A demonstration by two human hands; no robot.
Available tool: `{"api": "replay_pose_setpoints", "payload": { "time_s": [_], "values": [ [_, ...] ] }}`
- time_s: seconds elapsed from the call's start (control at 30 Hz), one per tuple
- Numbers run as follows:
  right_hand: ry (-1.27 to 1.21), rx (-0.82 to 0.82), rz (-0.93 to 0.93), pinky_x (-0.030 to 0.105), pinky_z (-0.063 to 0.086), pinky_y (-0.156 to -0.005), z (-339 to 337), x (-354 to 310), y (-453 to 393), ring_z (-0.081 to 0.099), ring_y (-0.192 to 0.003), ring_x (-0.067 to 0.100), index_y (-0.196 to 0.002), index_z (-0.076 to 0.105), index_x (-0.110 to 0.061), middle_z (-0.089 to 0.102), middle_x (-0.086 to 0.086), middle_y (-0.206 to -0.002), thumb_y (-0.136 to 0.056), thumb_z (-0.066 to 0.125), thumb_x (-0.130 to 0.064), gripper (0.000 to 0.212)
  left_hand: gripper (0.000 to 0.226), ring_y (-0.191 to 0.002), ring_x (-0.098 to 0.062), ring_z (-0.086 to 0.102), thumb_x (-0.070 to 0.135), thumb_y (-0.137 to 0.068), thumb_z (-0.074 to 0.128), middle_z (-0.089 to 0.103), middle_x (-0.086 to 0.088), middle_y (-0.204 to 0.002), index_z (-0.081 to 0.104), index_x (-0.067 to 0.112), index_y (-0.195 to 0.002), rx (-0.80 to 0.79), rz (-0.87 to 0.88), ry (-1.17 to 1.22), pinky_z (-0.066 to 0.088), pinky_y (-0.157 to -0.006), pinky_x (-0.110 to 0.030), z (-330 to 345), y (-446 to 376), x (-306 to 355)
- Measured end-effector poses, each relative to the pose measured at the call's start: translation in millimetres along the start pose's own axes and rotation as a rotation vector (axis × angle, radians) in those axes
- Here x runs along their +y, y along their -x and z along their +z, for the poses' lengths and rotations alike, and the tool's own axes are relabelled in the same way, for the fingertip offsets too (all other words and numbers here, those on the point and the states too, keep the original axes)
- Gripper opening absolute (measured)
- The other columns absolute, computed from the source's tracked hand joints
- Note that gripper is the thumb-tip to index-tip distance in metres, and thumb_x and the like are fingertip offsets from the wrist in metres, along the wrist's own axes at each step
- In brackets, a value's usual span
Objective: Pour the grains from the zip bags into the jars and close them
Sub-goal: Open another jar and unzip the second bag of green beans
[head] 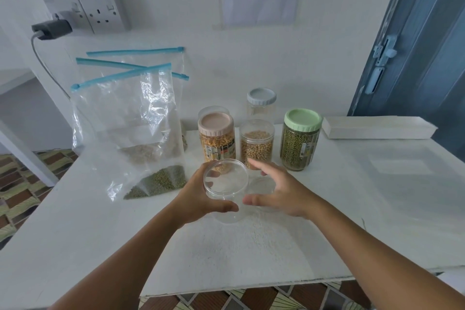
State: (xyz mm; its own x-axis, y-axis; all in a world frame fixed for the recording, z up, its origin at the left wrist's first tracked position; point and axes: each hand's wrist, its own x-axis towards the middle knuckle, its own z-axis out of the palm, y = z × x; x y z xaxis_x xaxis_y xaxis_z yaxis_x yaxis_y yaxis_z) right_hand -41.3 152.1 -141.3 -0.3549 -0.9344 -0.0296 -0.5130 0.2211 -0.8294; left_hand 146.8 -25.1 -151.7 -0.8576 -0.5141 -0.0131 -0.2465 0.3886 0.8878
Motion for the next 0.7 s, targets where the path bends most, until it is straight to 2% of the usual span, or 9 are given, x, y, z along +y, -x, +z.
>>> {"api": "replay_pose_setpoints", "payload": {
  "time_s": [0.07, 0.13, 0.23, 0.4, 0.57, 0.63, 0.7],
  "values": [
    [0.051, -0.007, -0.018, 0.040, 0.033, -0.122, 4.3, -6.9, -5.9, 0.035, -0.146, 0.001, -0.157, 0.033, -0.050, 0.037, -0.024, -0.160, -0.068, 0.085, -0.072, 0.106, 0.107, -0.125, -0.003, 0.051, 0.037, -0.057, 0.102, 0.051, 0.018, -0.134, 0.040, 0.039, -0.144, -0.010, 0.000, 0.000, 0.041, -0.097, -0.013, -0.4, -1.2, -2.1],
    [0.030, 0.017, -0.010, 0.039, 0.040, -0.118, 8.3, -10.5, -10.1, 0.045, -0.137, -0.002, -0.156, 0.038, -0.046, 0.047, -0.022, -0.154, -0.071, 0.087, -0.065, 0.100, 0.104, -0.124, -0.003, 0.050, 0.034, -0.058, 0.101, 0.051, 0.018, -0.133, 0.040, 0.040, -0.143, -0.015, -0.005, 0.003, 0.041, -0.096, -0.014, -0.8, -1.2, -2.1],
    [0.015, 0.027, -0.014, 0.037, 0.045, -0.111, 10.1, -9.8, -11.4, 0.050, -0.129, -0.002, -0.153, 0.044, -0.045, 0.054, -0.023, -0.146, -0.071, 0.086, -0.065, 0.095, 0.104, -0.124, -0.003, 0.050, 0.034, -0.059, 0.101, 0.051, 0.017, -0.133, 0.041, 0.039, -0.143, -0.017, -0.009, 0.013, 0.041, -0.095, -0.014, -0.5, -2.2, -2.1],
    [0.005, 0.044, -0.008, 0.035, 0.045, -0.108, -0.7, -3.3, -4.4, 0.052, -0.126, -0.002, -0.150, 0.047, -0.047, 0.055, -0.026, -0.141, -0.070, 0.086, -0.065, 0.090, 0.109, -0.128, -0.003, 0.050, 0.046, -0.053, 0.101, 0.052, 0.016, -0.136, 0.042, 0.039, -0.144, -0.039, 0.008, 0.039, 0.039, -0.100, -0.015, 10.6, -9.0, 2.0],
    [-0.001, 0.048, 0.016, 0.036, 0.044, -0.110, -6.4, 0.5, -1.8, 0.050, -0.127, -0.004, -0.150, 0.046, -0.049, 0.054, -0.028, -0.141, -0.071, 0.086, -0.065, 0.090, 0.106, -0.124, -0.003, 0.049, 0.034, -0.060, 0.101, 0.049, 0.016, -0.136, 0.039, 0.038, -0.145, -0.053, -0.002, 0.023, 0.041, -0.096, -0.015, 15.3, -11.0, 11.3],
    [0.001, 0.033, 0.023, 0.037, 0.043, -0.112, -6.7, -1.6, -1.9, 0.048, -0.129, -0.004, -0.150, 0.044, -0.050, 0.053, -0.027, -0.143, -0.070, 0.086, -0.066, 0.091, 0.110, -0.127, -0.007, 0.049, 0.036, -0.059, 0.102, 0.048, 0.013, -0.138, 0.037, 0.038, -0.147, -0.068, -0.008, -0.010, 0.043, -0.101, -0.021, 11.9, -11.1, 12.2],
    [0.004, 0.002, 0.027, 0.038, 0.040, -0.114, -9.8, -4.8, -2.2, 0.044, -0.135, -0.001, -0.152, 0.042, -0.050, 0.049, -0.025, -0.147, -0.070, 0.083, -0.069, 0.093, 0.125, -0.132, -0.014, 0.048, 0.042, -0.055, 0.103, 0.044, 0.008, -0.144, 0.028, 0.037, -0.154, -0.112, -0.046, -0.034, 0.046, -0.107, -0.029, 3.7, -10.4, 12.2]
  ]
}}
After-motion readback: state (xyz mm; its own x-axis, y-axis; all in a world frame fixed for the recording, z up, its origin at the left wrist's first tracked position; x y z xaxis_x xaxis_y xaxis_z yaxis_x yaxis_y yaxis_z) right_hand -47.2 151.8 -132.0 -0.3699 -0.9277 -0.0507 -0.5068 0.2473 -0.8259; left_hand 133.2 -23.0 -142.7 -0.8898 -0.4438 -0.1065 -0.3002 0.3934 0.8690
